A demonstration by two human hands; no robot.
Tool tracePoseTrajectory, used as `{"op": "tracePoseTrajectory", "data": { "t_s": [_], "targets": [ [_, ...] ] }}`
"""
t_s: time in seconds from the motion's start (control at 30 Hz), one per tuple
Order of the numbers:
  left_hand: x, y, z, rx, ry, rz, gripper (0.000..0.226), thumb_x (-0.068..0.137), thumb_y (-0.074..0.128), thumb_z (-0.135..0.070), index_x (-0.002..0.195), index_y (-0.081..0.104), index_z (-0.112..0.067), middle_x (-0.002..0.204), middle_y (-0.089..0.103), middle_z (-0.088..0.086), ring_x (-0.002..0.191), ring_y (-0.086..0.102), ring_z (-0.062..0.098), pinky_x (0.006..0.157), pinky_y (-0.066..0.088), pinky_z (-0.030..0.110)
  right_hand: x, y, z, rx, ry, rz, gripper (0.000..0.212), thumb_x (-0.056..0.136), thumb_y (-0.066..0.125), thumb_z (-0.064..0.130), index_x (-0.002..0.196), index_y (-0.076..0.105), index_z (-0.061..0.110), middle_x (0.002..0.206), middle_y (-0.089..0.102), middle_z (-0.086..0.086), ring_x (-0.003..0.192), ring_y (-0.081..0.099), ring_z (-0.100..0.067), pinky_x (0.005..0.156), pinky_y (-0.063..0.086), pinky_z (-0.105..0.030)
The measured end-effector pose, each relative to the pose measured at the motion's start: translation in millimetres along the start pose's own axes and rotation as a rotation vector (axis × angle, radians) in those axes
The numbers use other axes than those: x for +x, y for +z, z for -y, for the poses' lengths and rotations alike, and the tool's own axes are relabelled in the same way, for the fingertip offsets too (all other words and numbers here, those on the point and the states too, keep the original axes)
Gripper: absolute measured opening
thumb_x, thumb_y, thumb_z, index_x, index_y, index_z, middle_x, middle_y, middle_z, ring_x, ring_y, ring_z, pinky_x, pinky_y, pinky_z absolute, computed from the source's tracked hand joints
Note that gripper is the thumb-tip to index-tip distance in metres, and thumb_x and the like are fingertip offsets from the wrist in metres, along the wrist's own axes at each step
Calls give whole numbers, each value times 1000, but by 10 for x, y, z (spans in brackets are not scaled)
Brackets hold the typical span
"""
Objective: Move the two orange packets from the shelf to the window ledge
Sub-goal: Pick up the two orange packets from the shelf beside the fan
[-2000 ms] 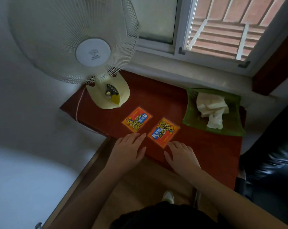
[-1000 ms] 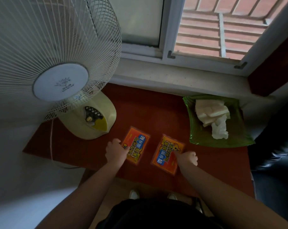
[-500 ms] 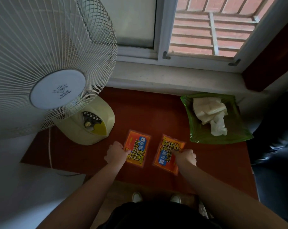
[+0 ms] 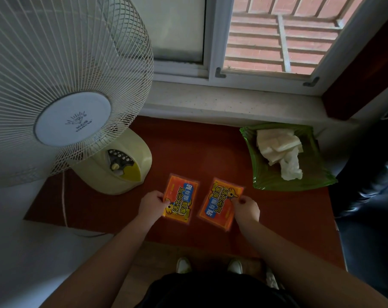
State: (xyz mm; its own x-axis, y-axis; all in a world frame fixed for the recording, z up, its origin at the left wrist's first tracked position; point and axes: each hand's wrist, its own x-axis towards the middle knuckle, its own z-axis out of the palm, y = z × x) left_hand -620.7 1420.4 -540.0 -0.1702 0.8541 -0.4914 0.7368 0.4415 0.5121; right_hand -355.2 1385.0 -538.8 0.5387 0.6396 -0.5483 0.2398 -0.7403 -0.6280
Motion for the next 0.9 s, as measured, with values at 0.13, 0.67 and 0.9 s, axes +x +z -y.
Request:
{"op": "tracePoseTrajectory", "data": {
  "t_s": [0.13, 0.67, 0.9],
  "targets": [
    [-1, -63, 63, -72, -14, 14, 16, 77, 76, -19, 78, 61, -14, 73, 62, 0, 71, 63, 22, 65, 55, 37, 10, 9, -43, 91, 7, 8, 18, 88, 59, 23, 98, 60, 8, 89, 67, -10, 76, 63, -24, 66, 52, -36],
    [-26, -270, 265, -459, -49, 389, 51, 81, 59, 11, 123, 51, -16, 112, 67, 14, 99, 65, 30, 71, 55, 35, -118, 80, -72, 660, 225, 257, 9, 87, 66, 4, 93, 64, 9, 90, 71, -14, 78, 69, -30, 78, 56, -50],
    [-43, -382, 398, -268, 152, 370, 71, 65, 71, -3, 128, 50, -27, 114, 69, 8, 104, 67, 23, 93, 54, 47, -213, 67, -179, 560, 181, 234, 9, 85, 69, 10, 94, 67, 12, 99, 73, -16, 92, 70, -36, 86, 53, -61]
  ]
}}
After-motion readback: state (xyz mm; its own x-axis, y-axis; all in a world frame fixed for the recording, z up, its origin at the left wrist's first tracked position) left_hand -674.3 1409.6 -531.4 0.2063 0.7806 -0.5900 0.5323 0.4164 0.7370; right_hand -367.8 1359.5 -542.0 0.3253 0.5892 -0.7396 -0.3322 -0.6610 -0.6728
